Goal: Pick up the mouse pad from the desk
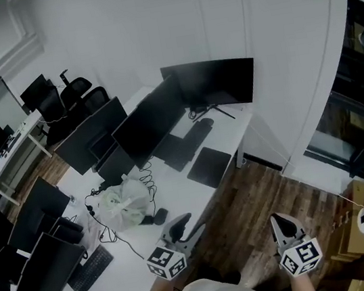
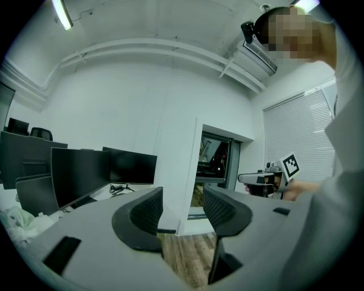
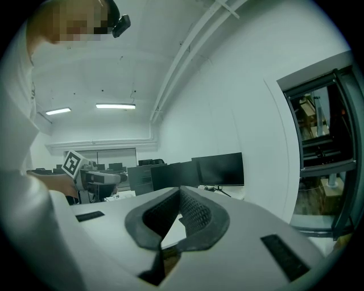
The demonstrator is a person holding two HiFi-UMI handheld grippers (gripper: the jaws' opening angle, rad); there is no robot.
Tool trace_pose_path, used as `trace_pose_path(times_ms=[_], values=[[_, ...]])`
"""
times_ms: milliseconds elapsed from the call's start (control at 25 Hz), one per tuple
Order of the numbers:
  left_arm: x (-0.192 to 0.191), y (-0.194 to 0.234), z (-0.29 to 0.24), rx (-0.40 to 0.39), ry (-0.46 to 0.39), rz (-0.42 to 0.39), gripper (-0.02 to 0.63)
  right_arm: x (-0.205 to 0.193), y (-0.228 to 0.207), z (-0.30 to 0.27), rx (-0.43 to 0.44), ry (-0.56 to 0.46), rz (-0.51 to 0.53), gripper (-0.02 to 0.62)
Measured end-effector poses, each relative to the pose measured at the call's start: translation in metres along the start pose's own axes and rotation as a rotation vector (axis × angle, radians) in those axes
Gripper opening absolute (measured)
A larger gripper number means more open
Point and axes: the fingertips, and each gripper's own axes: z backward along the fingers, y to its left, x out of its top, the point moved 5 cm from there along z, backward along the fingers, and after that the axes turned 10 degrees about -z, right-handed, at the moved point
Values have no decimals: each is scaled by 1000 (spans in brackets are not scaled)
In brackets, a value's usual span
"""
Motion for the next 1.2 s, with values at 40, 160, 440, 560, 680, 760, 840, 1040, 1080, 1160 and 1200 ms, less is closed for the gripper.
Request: trace_pose_path(times_ms=[40,160,440,560,680,760,840,1040,1080,1160,1200], values=[[0,0,-3,-3,4,1,238,-1,-3,0,-5,1,-4,12],[-2,2,-14,-13,14,5,239,-4,-13,-3,-22,6,-21,12],[-8,26,-50,-38,14,14,244,-8,-38,-26,-70,22,-33,12],[-9,44,-69,-47,21,17,245,-4,-50,-46,-89,26,-38,12],[-10,67,-90,-47,29,16,251,1,-62,-73,-95,36,-34,12],[-11,84,-104,-48,31,16,259,3,-69,-93,-96,48,-33,12],[-12,103,-116,-45,32,16,262,4,-73,-115,-92,62,-30,12],[-18,147,-138,-37,35,40,263,13,-80,-170,-77,88,-6,12],[-19,155,-143,-38,37,43,264,14,-82,-180,-77,91,-4,12],[-21,172,-152,-41,42,47,264,18,-85,-202,-76,98,-1,12],[-21,181,-157,-43,45,48,264,19,-87,-212,-77,103,2,12]])
